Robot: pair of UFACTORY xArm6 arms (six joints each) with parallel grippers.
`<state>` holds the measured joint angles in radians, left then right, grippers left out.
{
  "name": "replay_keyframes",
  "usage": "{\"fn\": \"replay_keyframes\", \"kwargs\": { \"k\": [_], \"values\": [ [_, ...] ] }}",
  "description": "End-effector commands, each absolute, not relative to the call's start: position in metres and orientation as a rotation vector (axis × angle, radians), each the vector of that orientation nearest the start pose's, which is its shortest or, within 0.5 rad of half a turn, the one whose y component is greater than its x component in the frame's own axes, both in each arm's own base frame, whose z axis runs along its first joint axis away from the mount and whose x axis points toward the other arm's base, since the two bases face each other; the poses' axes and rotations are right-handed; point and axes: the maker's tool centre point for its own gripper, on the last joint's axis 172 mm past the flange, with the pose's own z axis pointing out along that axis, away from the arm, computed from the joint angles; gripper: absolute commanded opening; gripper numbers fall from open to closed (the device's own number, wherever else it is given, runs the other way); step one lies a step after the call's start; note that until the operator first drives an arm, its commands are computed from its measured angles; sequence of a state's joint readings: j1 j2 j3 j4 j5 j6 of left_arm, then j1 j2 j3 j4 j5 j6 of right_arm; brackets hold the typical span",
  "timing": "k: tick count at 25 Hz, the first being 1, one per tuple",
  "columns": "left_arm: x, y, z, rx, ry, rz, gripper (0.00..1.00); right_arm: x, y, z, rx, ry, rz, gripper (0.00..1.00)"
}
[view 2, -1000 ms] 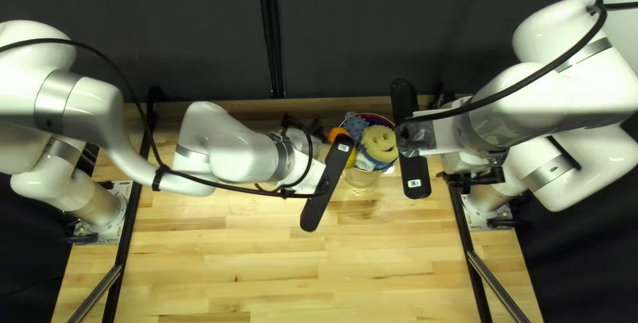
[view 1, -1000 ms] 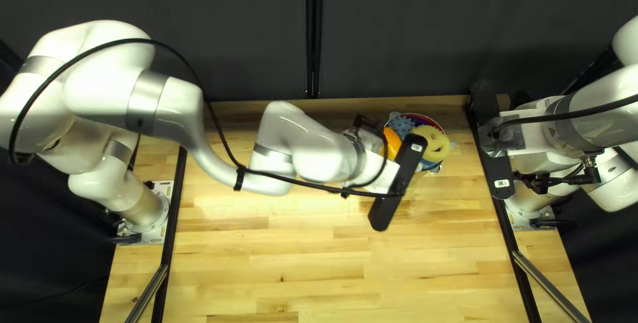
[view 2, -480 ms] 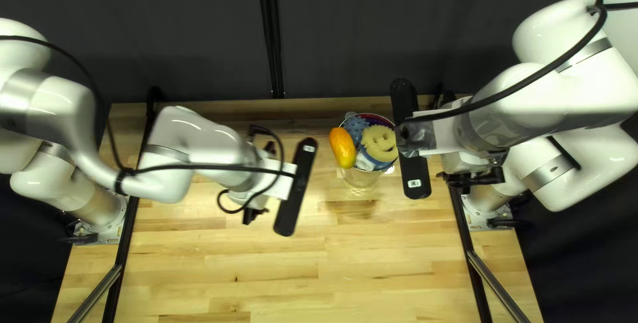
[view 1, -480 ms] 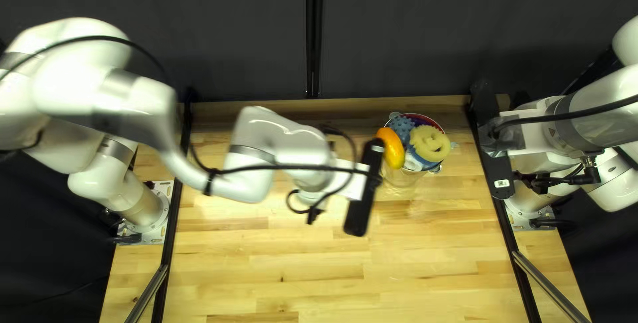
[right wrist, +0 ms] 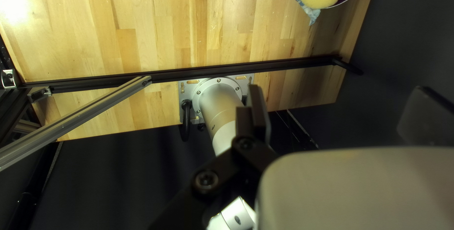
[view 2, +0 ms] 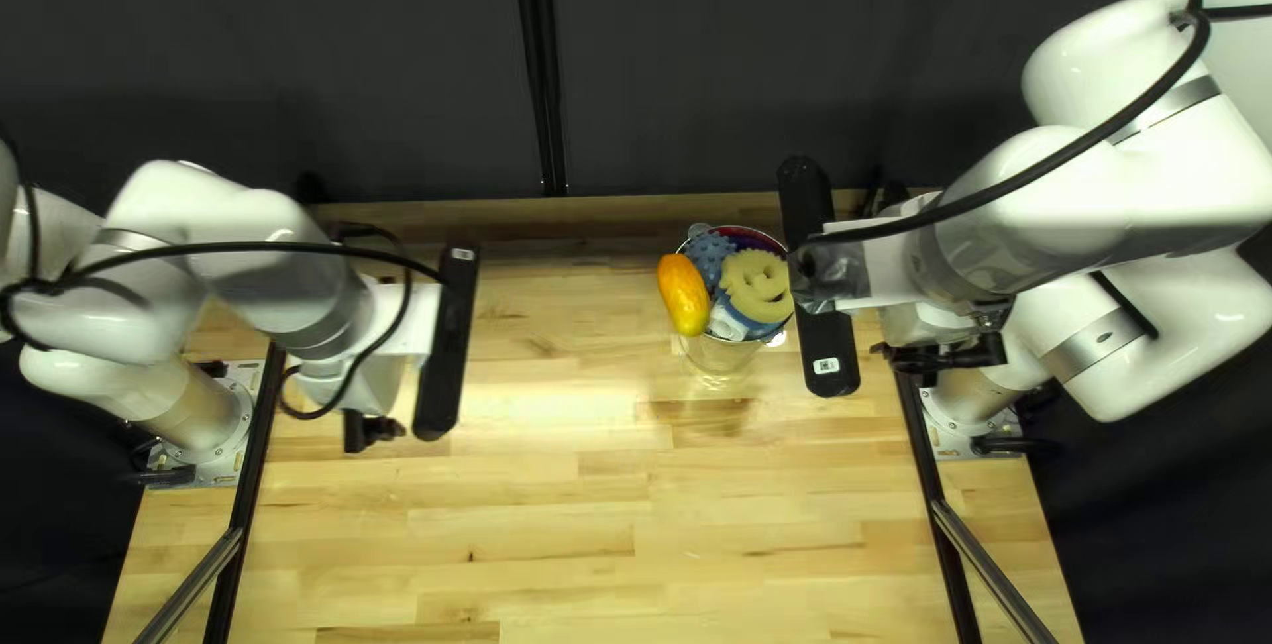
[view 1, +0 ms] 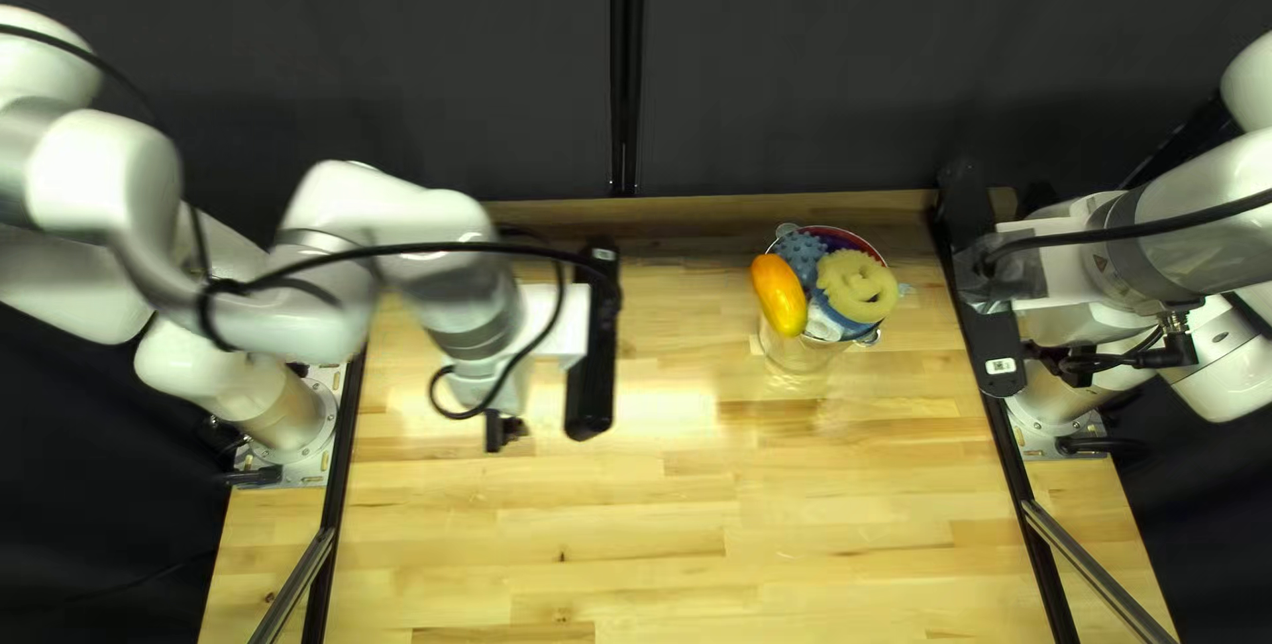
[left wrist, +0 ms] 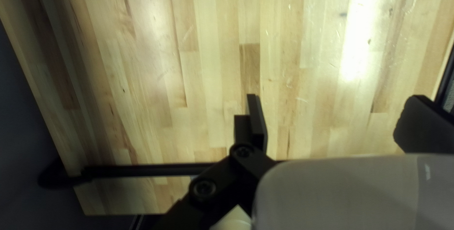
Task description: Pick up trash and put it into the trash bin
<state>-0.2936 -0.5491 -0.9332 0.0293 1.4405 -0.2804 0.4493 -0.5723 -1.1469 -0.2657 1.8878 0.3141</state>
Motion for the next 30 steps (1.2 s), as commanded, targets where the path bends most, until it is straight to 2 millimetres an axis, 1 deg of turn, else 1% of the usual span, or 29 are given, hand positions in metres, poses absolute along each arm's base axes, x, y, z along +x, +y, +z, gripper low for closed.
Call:
{"fn": "replay_keyframes", "kwargs": {
  "k": [1, 4, 9, 11, 30],
  "values": [
    [0.3139, -0.0890, 0.3256, -3.125, 0.016, -0.072, 1.00, 0.2564, 0.0362, 0.3847, -3.429, -0.117, 0.098, 1.00],
    [0.3133, -0.0898, 0.3288, -3.112, 0.016, -0.077, 1.00, 0.2572, 0.0340, 0.3796, -3.423, -0.107, 0.098, 1.00],
    [0.3137, -0.0898, 0.3279, -3.097, 0.033, -0.078, 1.00, 0.2566, 0.0355, 0.3761, -3.416, -0.106, 0.097, 1.00],
    [0.3153, -0.0900, 0.3278, -3.095, 0.065, -0.075, 1.00, 0.2562, 0.0363, 0.3759, -3.415, -0.105, 0.101, 1.00],
    [0.3153, -0.0900, 0.3278, -3.095, 0.065, -0.075, 1.00, 0.2562, 0.0363, 0.3759, -3.415, -0.105, 0.101, 1.00]
  ]
}}
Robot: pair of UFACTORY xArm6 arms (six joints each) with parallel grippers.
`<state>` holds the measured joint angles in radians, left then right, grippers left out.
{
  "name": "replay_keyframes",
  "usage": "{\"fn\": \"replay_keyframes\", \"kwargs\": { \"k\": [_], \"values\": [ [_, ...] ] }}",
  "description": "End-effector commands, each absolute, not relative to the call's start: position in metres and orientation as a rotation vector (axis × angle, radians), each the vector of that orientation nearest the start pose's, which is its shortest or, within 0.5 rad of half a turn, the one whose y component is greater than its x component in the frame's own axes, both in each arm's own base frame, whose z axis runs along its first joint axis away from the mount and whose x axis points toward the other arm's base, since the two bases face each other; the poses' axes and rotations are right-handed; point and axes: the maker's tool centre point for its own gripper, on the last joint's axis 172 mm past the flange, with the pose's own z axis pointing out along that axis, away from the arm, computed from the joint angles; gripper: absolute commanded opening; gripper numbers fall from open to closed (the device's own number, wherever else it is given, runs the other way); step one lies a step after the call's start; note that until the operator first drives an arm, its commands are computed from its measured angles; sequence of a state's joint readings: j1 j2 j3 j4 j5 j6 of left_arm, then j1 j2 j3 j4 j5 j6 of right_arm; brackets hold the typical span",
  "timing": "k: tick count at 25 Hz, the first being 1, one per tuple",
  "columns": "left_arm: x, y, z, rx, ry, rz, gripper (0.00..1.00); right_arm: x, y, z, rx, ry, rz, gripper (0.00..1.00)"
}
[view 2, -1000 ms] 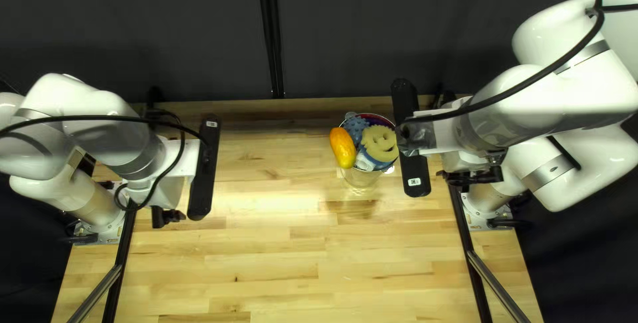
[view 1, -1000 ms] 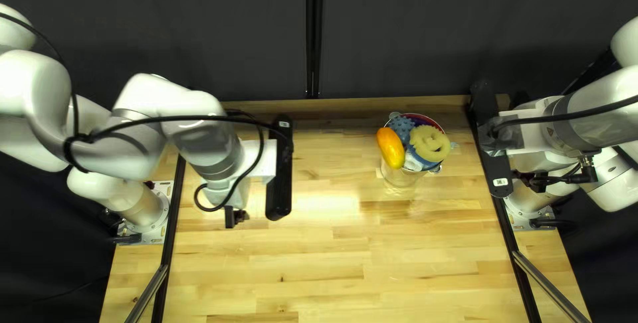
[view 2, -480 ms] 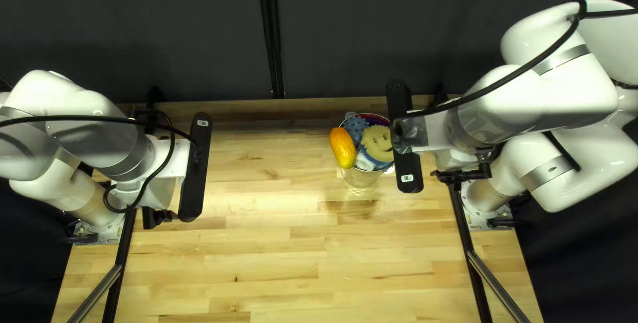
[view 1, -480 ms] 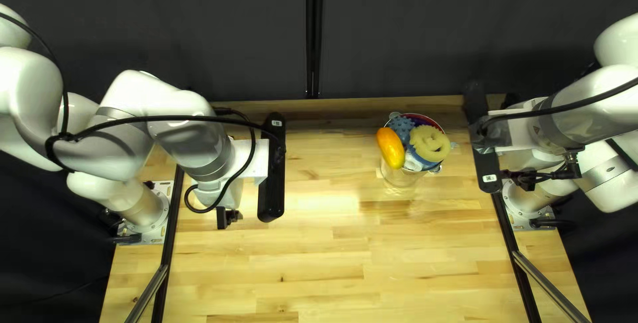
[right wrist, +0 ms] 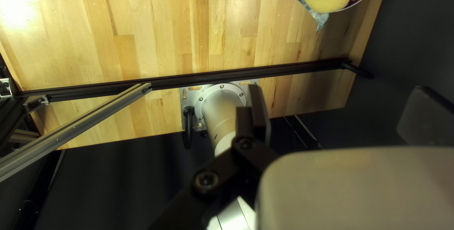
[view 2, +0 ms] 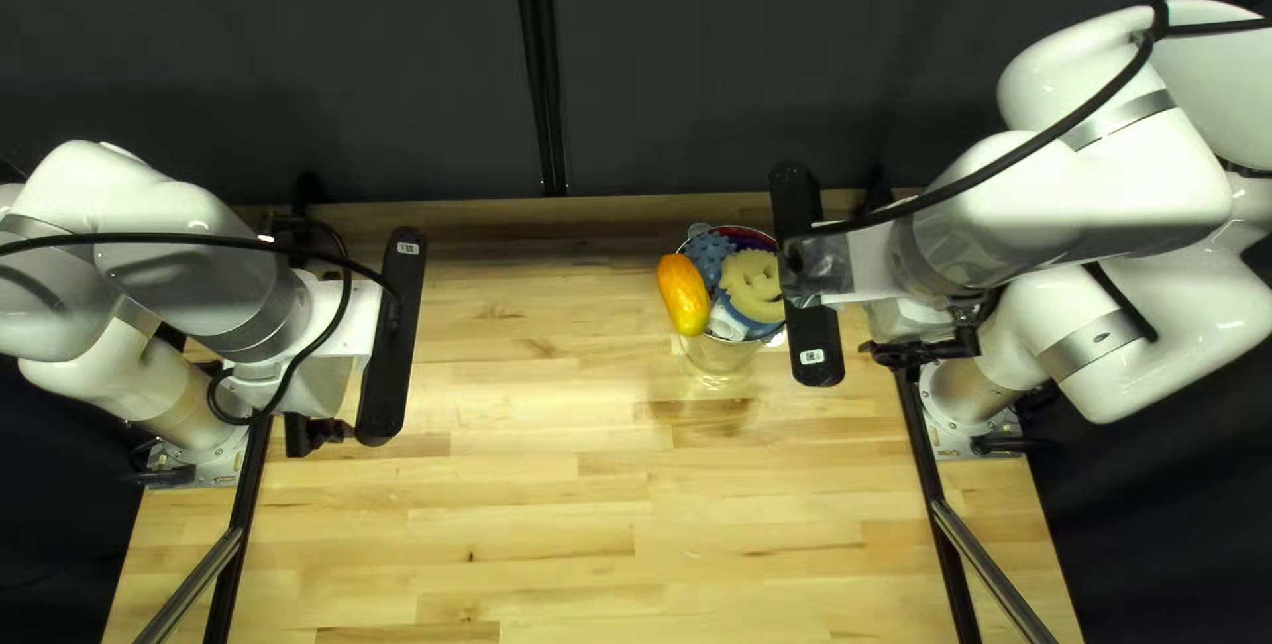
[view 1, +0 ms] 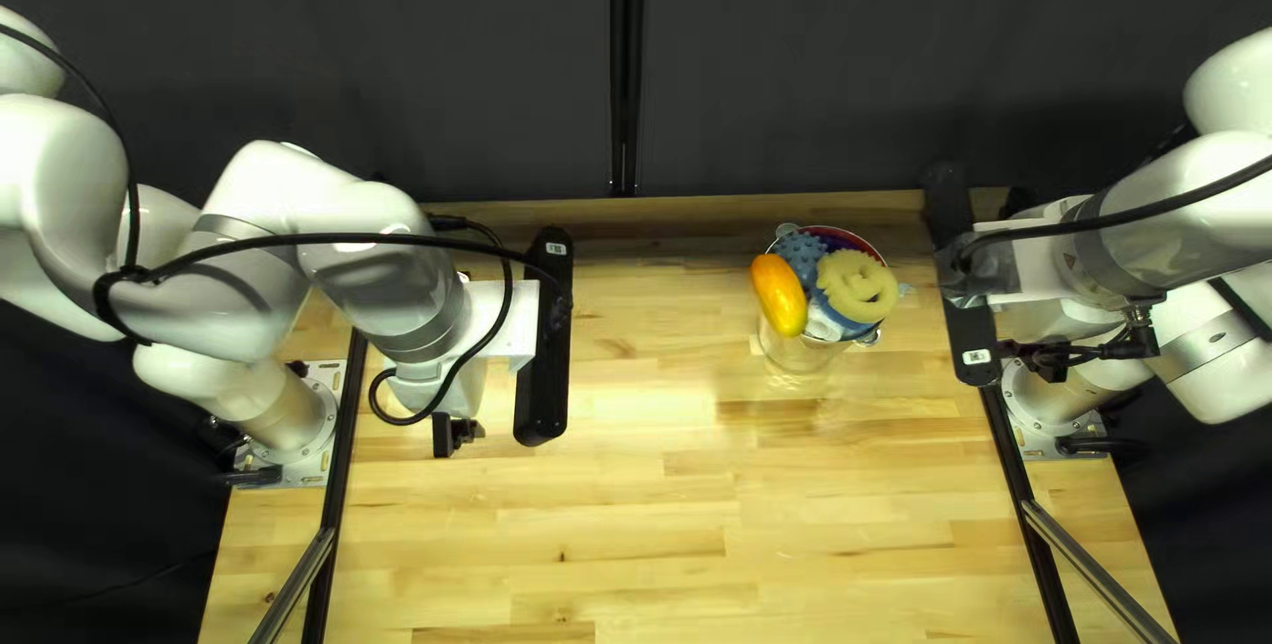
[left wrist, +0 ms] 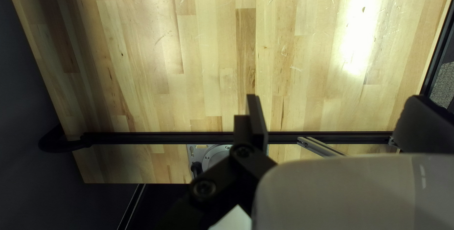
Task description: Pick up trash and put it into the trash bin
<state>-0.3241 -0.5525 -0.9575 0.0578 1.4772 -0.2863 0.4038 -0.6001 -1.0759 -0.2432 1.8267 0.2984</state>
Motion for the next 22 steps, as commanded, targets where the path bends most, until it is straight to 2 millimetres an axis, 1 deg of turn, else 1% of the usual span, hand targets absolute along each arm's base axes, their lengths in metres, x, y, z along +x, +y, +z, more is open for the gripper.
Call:
{"fn": "replay_keyframes", "kwargs": {
  "k": [1, 20, 22],
  "values": [
    [0.3153, -0.0900, 0.3278, -3.095, 0.065, -0.075, 1.00, 0.2562, 0.0363, 0.3759, -3.415, -0.105, 0.101, 1.00],
    [0.3153, -0.0900, 0.3278, -3.095, 0.065, -0.075, 1.00, 0.2562, 0.0363, 0.3759, -3.415, -0.105, 0.101, 1.00],
    [0.3153, -0.0900, 0.3278, -3.095, 0.065, -0.075, 1.00, 0.2552, 0.0333, 0.3719, -3.414, -0.110, 0.095, 1.00]
  ]
}}
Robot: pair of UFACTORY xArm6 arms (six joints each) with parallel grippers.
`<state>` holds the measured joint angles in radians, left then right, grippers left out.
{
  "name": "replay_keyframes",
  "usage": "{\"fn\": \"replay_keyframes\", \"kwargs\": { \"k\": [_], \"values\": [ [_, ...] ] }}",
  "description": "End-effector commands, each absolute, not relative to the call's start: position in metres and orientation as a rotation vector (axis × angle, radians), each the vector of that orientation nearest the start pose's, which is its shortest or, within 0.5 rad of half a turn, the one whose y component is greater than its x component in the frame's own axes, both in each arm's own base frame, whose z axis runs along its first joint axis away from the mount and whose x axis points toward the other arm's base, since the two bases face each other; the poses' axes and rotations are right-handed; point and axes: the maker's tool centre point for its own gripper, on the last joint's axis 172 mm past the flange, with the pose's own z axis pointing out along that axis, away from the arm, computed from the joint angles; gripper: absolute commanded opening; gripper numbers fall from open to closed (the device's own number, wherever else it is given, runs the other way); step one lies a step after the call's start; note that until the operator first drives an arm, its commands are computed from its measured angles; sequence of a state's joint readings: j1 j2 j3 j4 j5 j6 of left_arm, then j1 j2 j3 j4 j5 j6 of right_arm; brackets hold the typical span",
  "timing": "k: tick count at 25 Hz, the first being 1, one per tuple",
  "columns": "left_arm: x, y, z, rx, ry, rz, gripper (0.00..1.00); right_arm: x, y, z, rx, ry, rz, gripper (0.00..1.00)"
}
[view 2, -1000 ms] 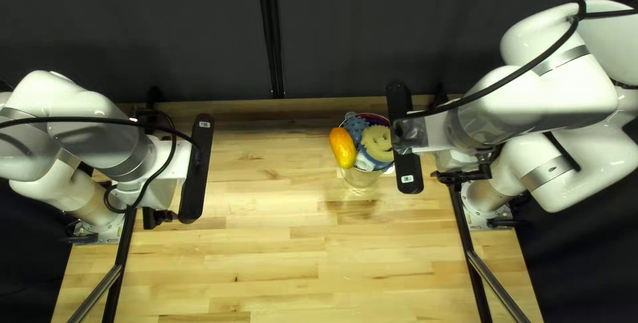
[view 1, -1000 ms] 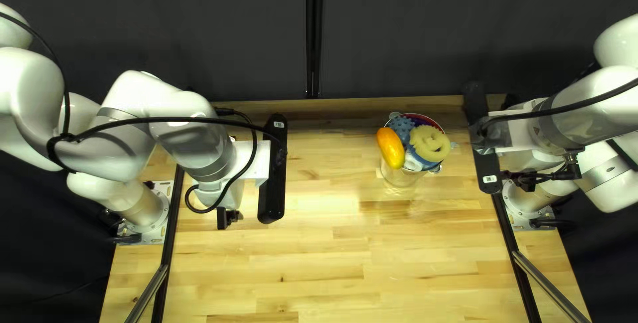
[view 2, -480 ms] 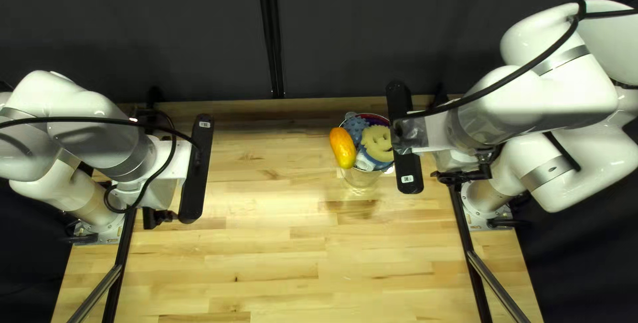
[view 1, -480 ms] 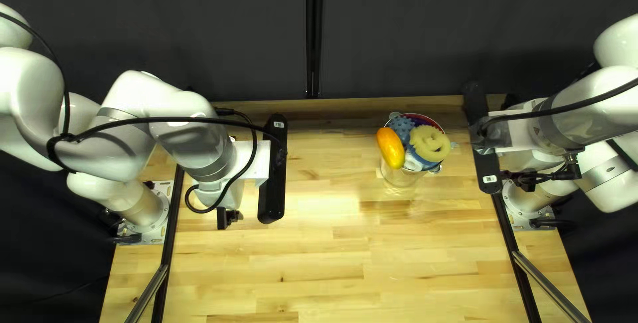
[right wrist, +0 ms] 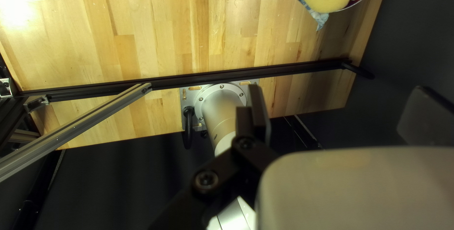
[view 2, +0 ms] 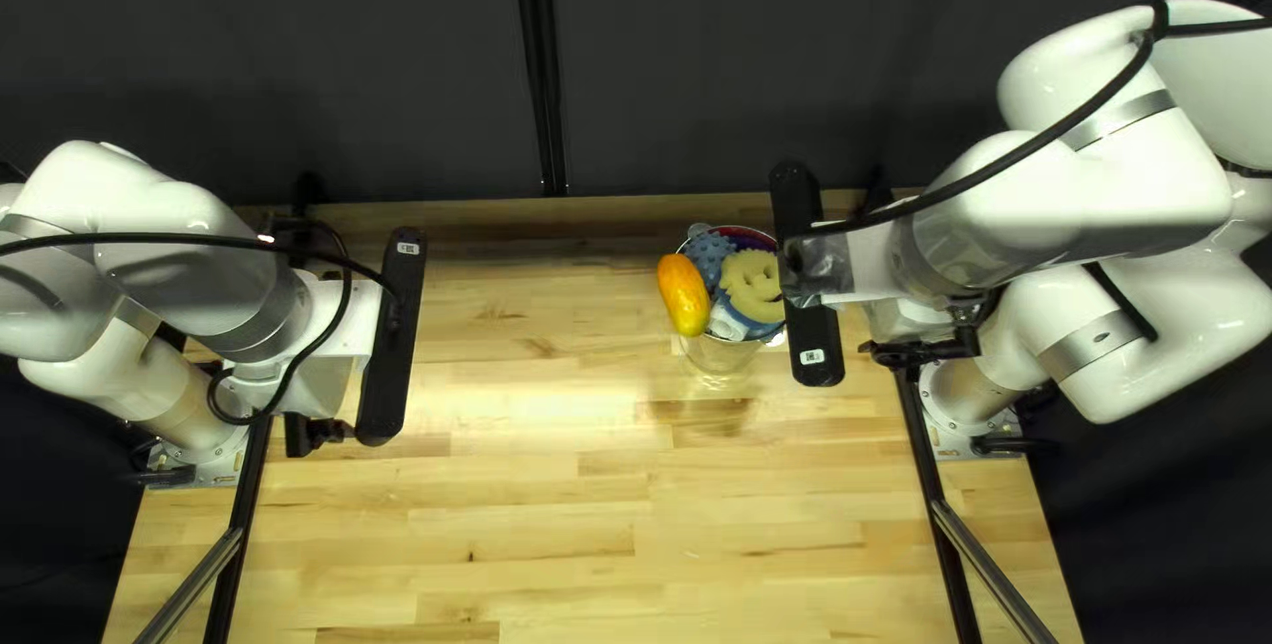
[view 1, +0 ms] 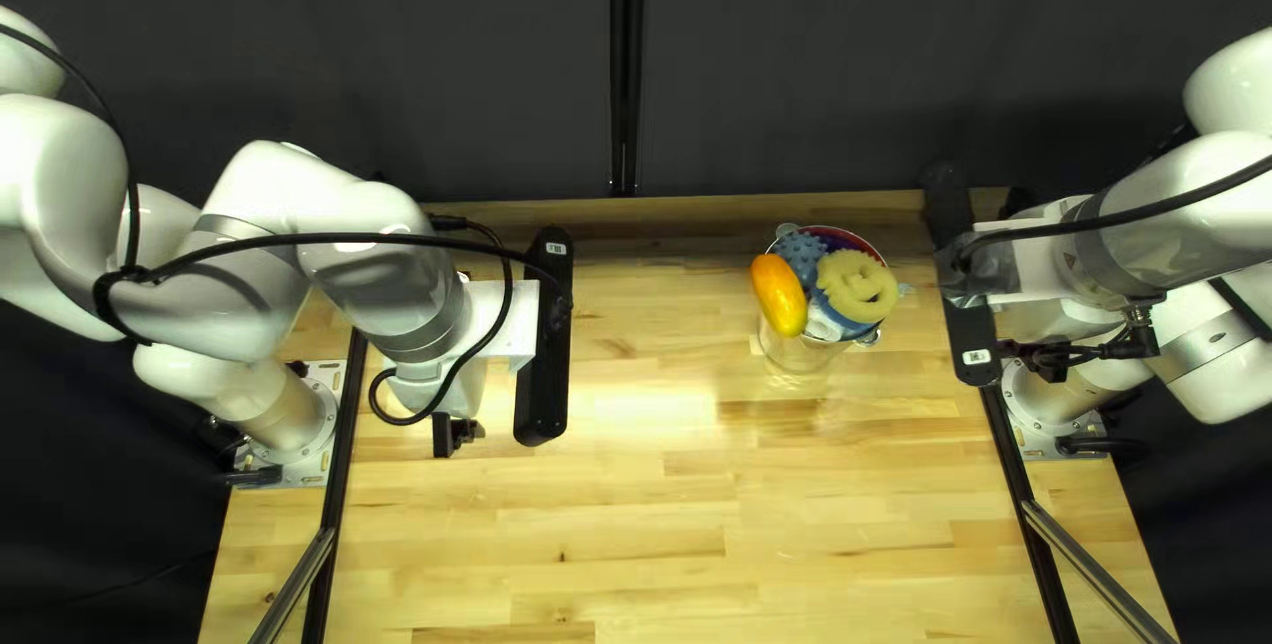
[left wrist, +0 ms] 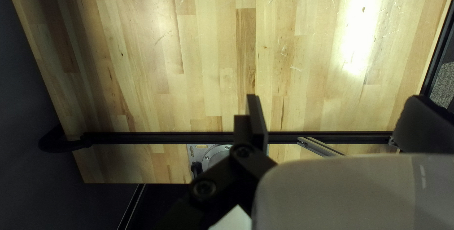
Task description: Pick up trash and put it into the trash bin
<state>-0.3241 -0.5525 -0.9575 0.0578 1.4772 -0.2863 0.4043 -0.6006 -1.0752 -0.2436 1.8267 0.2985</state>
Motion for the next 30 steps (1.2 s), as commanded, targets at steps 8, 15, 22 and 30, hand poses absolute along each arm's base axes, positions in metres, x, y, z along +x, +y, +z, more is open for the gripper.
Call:
{"fn": "replay_keyframes", "kwargs": {
  "k": [8, 15, 22, 30],
  "values": [
    [0.314, -0.090, 0.327, -3.101, 0.058, -0.073, 1.00, 0.261, 0.024, 0.364, -3.398, -0.084, 0.086, 1.00],
    [0.315, -0.085, 0.337, -3.072, 0.040, -0.088, 1.00, 0.262, 0.017, 0.359, -3.431, -0.033, 0.064, 1.00],
    [0.313, -0.083, 0.340, -3.037, 0.052, -0.089, 1.00, 0.262, 0.012, 0.353, -3.469, 0.018, 0.046, 1.00],
    [0.314, -0.079, 0.339, -3.021, 0.054, -0.063, 1.00, 0.256, 0.011, 0.348, -3.492, 0.044, 0.008, 1.00]
  ]
}}
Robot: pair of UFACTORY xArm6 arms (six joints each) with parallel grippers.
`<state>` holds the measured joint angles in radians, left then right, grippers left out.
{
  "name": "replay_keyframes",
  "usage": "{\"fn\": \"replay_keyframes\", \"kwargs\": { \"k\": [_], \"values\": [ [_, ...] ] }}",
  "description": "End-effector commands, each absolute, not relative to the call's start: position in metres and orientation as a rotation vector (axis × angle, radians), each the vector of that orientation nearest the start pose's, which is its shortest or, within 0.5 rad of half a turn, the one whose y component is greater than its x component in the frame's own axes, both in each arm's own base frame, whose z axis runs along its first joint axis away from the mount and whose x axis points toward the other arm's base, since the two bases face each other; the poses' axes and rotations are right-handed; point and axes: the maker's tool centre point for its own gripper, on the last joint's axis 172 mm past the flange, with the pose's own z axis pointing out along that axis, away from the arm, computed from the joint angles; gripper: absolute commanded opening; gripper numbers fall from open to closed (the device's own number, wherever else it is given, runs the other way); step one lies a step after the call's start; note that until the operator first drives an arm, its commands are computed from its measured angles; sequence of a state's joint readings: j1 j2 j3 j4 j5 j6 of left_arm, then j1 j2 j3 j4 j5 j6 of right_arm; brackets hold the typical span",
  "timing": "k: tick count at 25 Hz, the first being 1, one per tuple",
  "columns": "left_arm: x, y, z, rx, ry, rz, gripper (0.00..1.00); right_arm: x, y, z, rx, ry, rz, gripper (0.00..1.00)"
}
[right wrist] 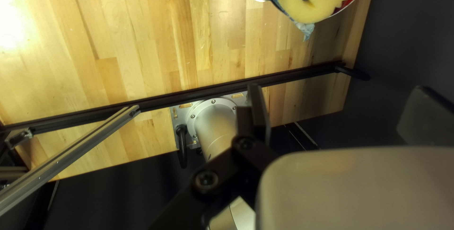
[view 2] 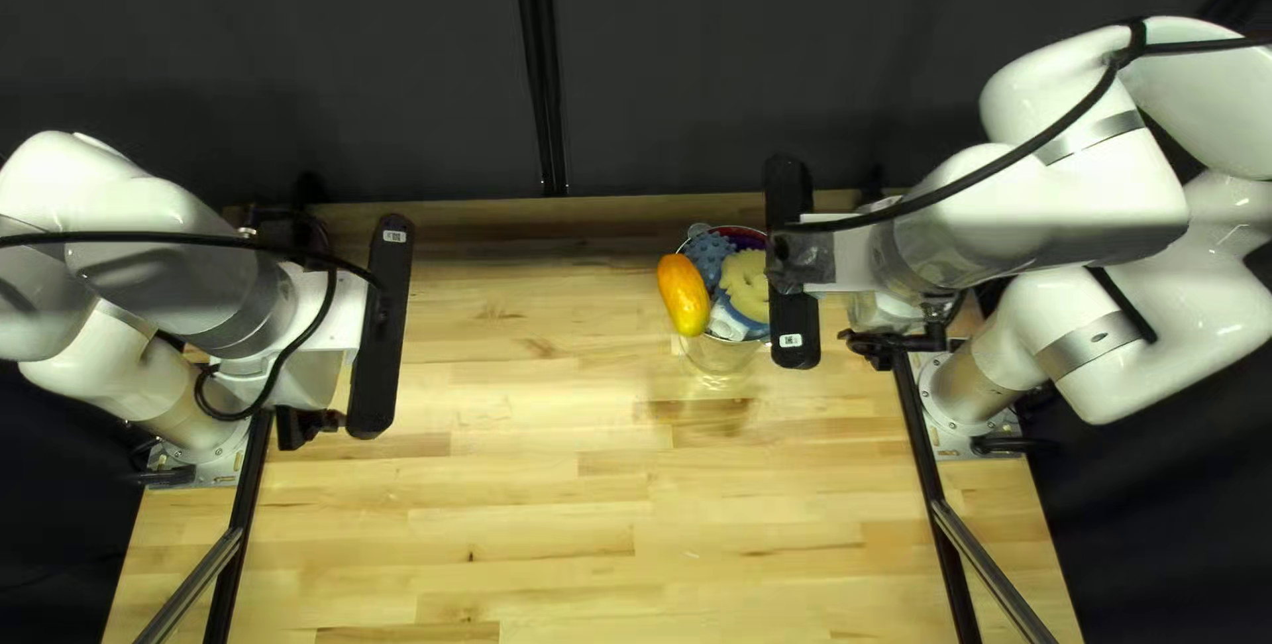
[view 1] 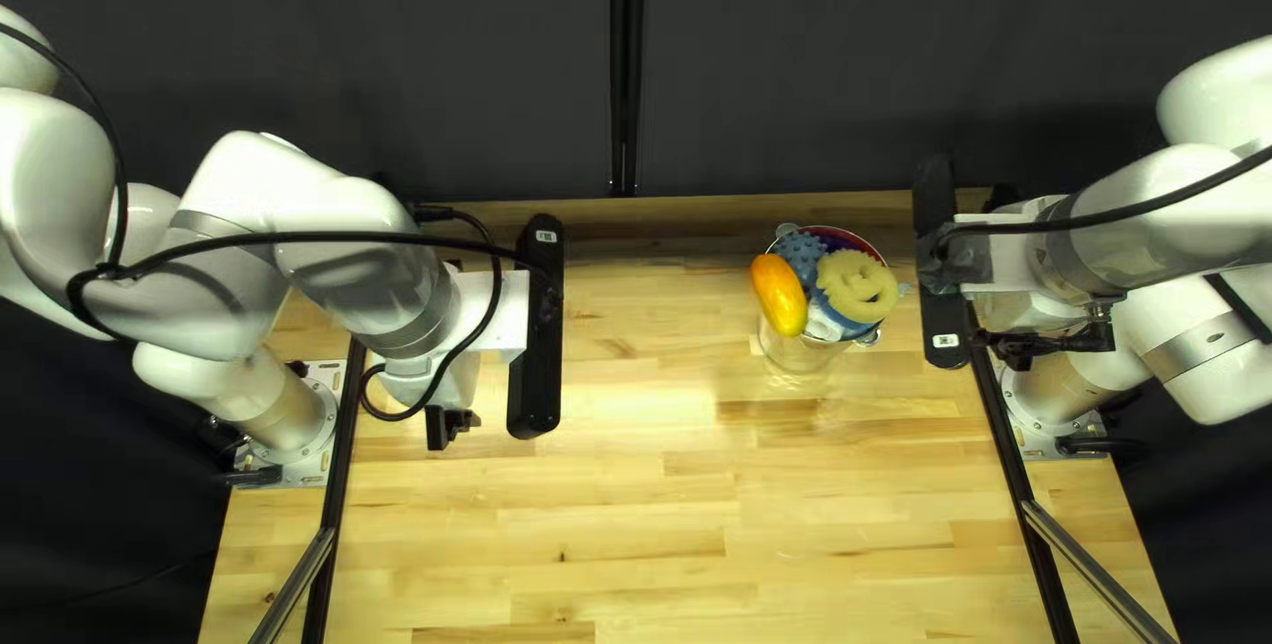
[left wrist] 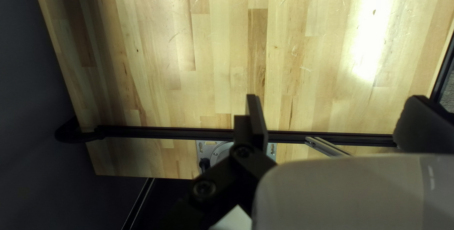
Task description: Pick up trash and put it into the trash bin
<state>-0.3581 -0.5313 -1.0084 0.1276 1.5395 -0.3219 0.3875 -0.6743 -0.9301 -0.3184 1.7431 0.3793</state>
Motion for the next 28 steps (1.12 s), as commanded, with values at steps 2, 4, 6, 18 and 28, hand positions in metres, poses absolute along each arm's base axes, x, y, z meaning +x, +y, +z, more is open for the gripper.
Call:
{"fn": "replay_keyframes", "kwargs": {
  "k": [2, 4, 6, 18, 28],
  "values": [
    [0.3159, -0.0781, 0.3369, -3.024, 0.048, -0.067, 1.00, 0.2561, 0.0114, 0.3472, -3.493, 0.036, 0.011, 1.00],
    [0.3185, -0.0788, 0.3337, -3.026, 0.044, -0.073, 1.00, 0.2556, 0.0115, 0.3466, -3.494, 0.034, 0.015, 1.00],
    [0.3182, -0.0804, 0.3297, -3.027, 0.053, -0.075, 1.00, 0.2565, 0.0112, 0.3463, -3.487, 0.022, 0.012, 1.00],
    [0.3182, -0.0804, 0.3297, -3.027, 0.053, -0.075, 1.00, 0.2565, 0.0112, 0.3463, -3.487, 0.022, 0.012, 1.00],
    [0.3182, -0.0804, 0.3297, -3.027, 0.053, -0.075, 1.00, 0.2565, 0.0112, 0.3463, -3.487, 0.022, 0.012, 1.00]
  ]
}}
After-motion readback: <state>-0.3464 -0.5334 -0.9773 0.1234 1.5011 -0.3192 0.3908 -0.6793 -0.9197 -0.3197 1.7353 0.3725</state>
